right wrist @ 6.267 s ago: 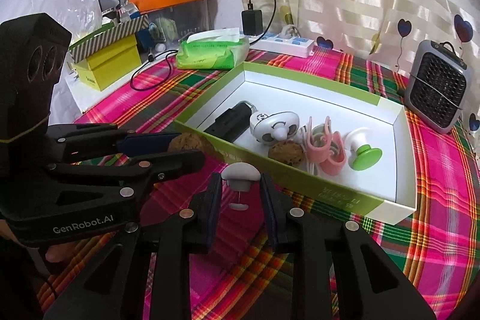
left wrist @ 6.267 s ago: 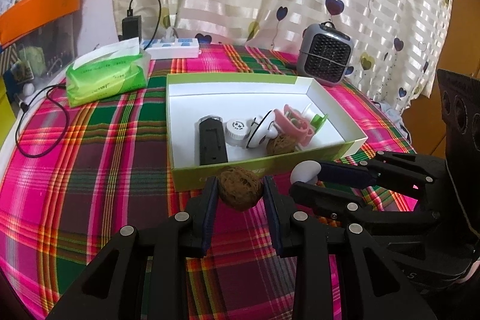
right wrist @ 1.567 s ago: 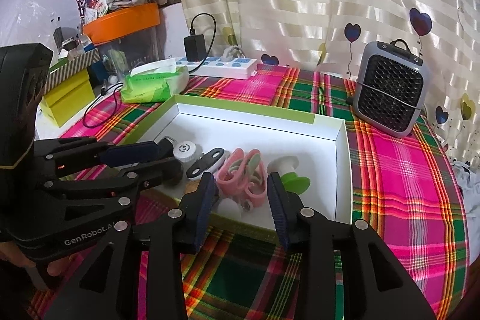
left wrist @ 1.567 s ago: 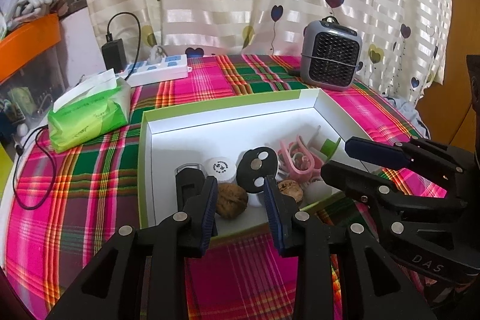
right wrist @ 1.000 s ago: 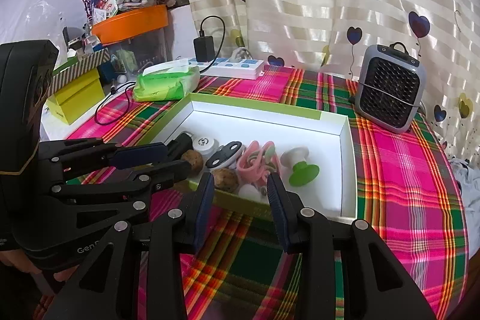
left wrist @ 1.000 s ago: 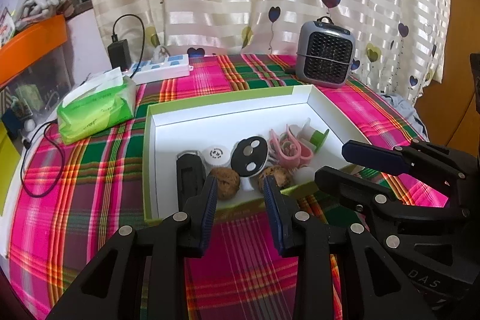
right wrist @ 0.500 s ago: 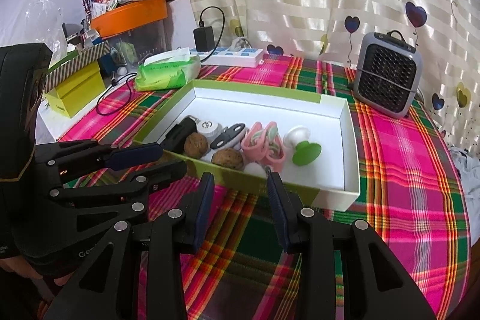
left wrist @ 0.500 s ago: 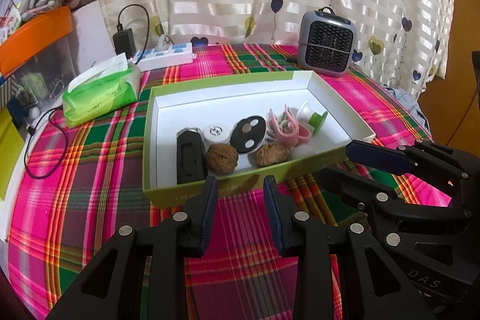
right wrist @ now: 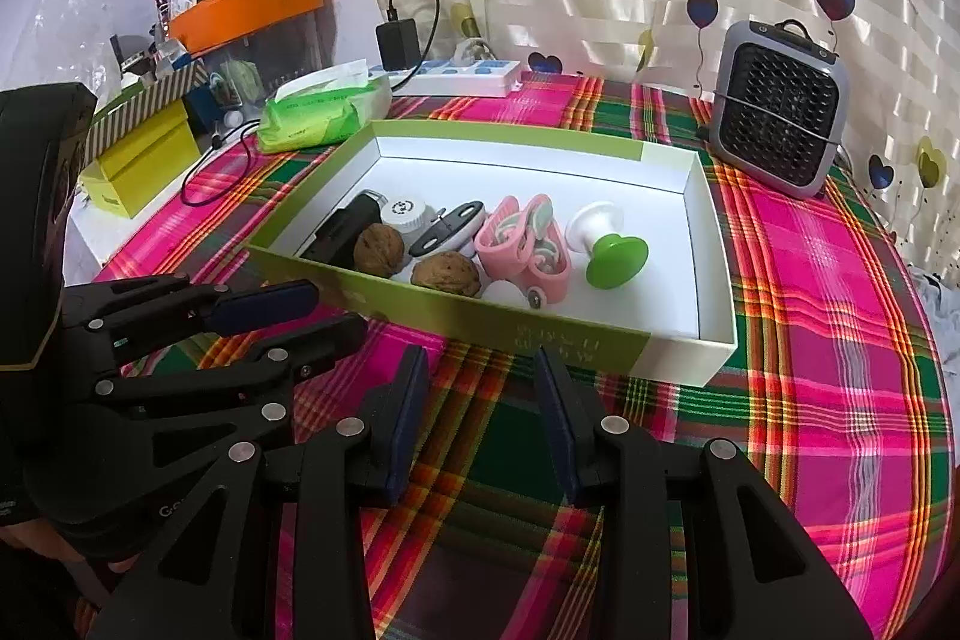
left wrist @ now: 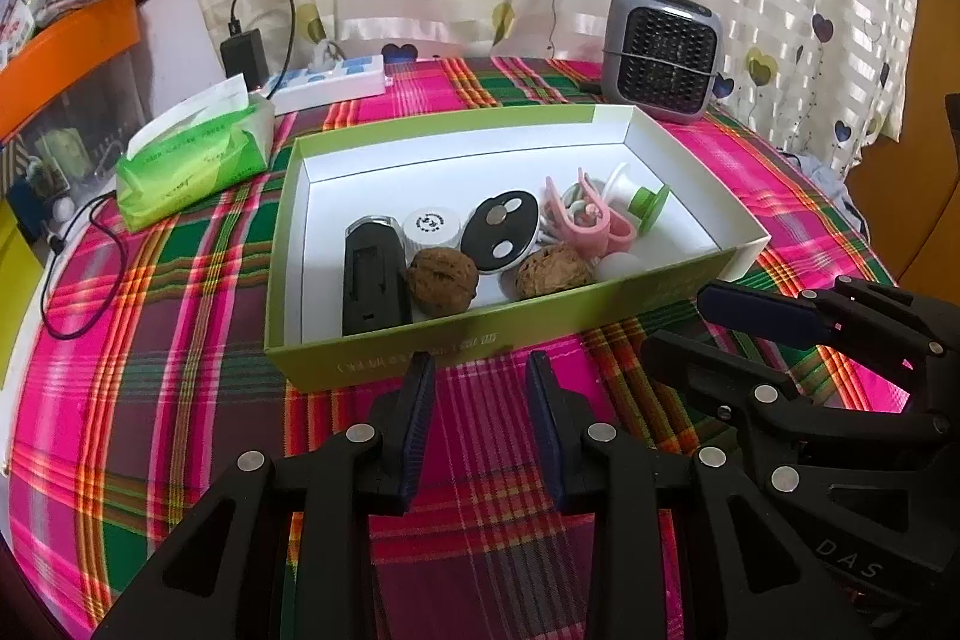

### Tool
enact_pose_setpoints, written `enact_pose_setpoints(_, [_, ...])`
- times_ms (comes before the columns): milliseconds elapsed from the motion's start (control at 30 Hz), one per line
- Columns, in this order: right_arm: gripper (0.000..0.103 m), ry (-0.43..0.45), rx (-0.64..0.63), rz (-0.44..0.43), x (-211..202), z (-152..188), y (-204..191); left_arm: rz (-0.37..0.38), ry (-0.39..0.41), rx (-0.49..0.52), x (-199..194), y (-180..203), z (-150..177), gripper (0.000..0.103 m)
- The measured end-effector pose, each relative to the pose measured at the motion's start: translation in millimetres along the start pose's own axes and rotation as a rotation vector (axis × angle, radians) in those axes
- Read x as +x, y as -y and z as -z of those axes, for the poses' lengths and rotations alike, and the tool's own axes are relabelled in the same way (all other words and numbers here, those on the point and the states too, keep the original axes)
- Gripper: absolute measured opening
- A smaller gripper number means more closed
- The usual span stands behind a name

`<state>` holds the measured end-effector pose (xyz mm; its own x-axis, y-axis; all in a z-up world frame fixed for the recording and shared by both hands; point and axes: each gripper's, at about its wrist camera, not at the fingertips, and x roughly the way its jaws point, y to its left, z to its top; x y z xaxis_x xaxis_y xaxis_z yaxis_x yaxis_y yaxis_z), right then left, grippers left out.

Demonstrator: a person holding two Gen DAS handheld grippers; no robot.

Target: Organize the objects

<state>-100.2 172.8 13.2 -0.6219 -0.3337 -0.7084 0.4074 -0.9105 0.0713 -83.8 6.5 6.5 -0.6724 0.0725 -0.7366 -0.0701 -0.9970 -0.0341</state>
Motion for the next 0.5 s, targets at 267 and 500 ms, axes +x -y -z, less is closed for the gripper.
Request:
enact_pose_setpoints(267, [0.038,-0.035,0.018,0.010,11,0,4,0.004,-0.024,-0.004,7,0,0,0.029])
enact_pose_setpoints(500, [0.038,-0.074,0.017,0.028,18,0,4,-0.023,-0.046,-0.002,11,1,0,0.029])
